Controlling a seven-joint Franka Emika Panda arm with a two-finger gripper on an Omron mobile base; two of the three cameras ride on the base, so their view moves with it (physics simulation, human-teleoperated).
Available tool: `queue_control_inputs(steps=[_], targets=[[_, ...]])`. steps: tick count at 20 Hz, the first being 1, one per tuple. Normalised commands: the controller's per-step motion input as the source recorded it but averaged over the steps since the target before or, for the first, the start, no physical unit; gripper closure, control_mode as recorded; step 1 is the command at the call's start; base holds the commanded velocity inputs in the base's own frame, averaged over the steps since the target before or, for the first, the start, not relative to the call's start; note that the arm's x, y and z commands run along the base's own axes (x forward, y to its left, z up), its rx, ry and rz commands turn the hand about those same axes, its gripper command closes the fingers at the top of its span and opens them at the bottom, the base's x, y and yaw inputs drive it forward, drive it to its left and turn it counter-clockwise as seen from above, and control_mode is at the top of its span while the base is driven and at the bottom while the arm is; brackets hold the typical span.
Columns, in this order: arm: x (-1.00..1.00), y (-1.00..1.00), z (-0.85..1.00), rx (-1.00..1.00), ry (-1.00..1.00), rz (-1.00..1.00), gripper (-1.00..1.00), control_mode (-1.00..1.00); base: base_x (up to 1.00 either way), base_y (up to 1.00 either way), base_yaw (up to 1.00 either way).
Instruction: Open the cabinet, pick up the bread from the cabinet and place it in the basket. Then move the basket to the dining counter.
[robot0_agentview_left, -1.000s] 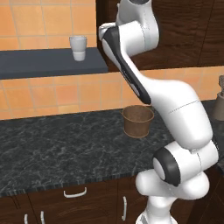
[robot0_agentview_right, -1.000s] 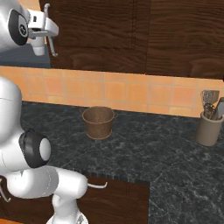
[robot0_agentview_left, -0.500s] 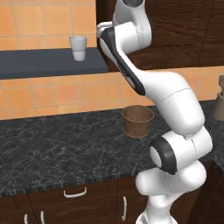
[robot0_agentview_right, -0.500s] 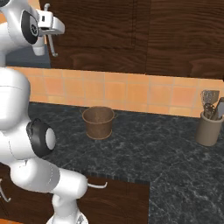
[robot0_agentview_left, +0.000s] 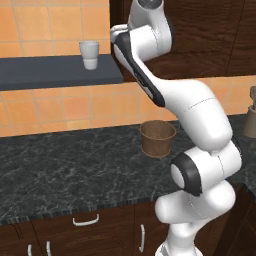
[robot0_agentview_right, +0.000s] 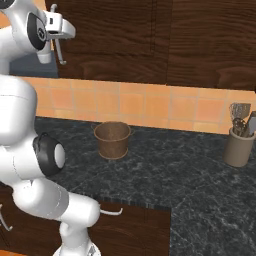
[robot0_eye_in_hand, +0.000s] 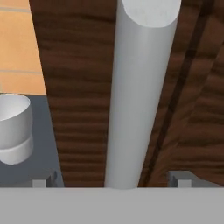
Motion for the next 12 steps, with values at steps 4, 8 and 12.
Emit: queue_control_inputs(steps=[4,8,12], targets=[[0.35,0.00,-0.09,0.00,-0.12,0.00,-1.00,-1.00,0.00,0.00,0.00],[0.23,0.00,-0.06,0.00,-0.10,0.00,-1.00,-1.00,0.00,0.00,0.00],[0.21,0.00,0.00,0.00,-0.04,0.00,1.00,-1.00,0.00,0.00,0.00]])
